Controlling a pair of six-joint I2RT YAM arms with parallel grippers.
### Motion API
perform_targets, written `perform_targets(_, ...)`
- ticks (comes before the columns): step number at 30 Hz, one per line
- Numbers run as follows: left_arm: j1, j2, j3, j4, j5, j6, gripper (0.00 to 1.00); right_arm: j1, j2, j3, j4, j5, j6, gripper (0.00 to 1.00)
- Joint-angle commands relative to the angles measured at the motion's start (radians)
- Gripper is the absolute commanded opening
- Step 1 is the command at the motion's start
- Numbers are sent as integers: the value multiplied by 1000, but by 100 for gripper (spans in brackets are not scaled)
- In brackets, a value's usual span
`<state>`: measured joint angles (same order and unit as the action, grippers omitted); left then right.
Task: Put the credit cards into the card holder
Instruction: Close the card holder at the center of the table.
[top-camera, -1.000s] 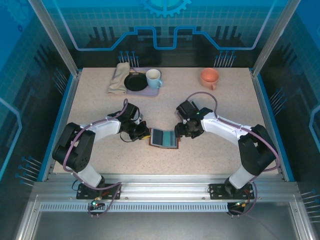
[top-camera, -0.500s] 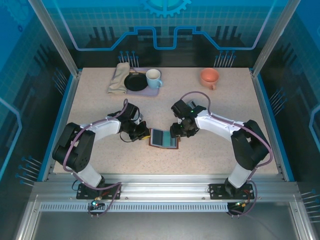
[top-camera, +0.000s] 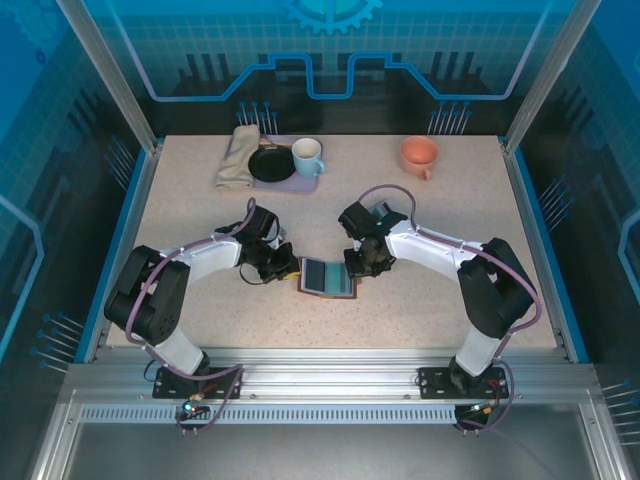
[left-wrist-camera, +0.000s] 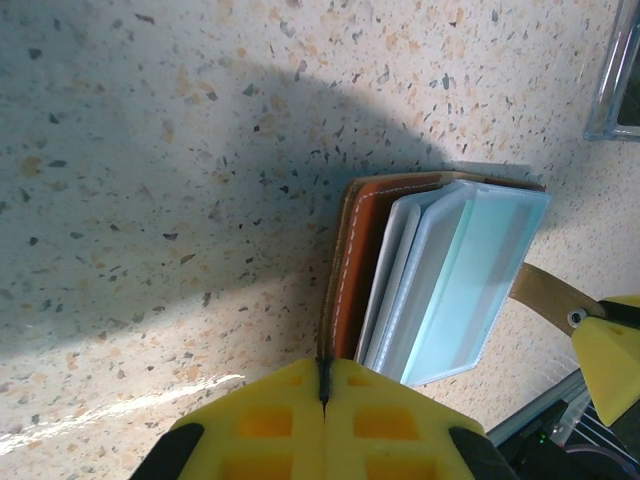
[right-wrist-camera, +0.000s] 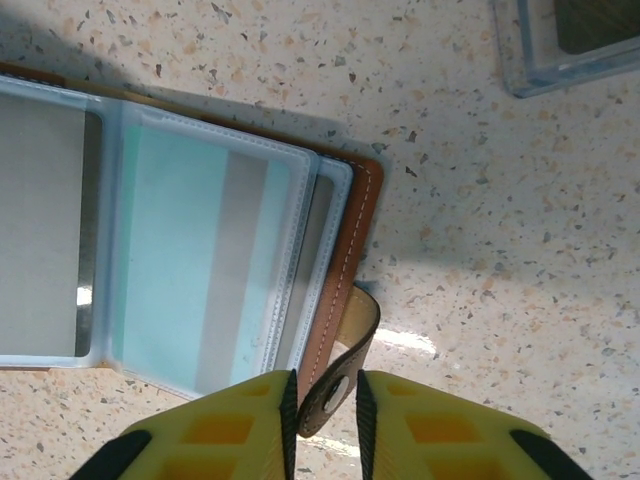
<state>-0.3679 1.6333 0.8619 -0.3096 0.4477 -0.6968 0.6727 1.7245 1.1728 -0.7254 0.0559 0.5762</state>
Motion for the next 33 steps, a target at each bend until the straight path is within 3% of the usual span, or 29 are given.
perform_targets(1,-6,-30,21,-32,-13,23,0,5,-1,6,-26,2,5,23)
perform_targets(11,-6,-34,22,-31,-11,20,0,-8,-19,-9,-20,-10,7,4)
perform_targets(16,-24,-68,63,-85,-31,53,0,-66,-78,-94,101,-143,19,0)
perform_targets(21,-130,-61,227,-297,-179,148,0,-151,-117,-198,307,-388,36,0)
perform_targets(24,-195,-1,317,-369,-210,154,0,-180,-121,-229,375,-464,56,0)
perform_targets(29,-299,136,431,-368,-189,143,0,-202,-115,-251,407,-474,78,0)
perform_targets(33,-346,276,501,-338,-125,115,17,-222,-129,-287,436,-446,113,0)
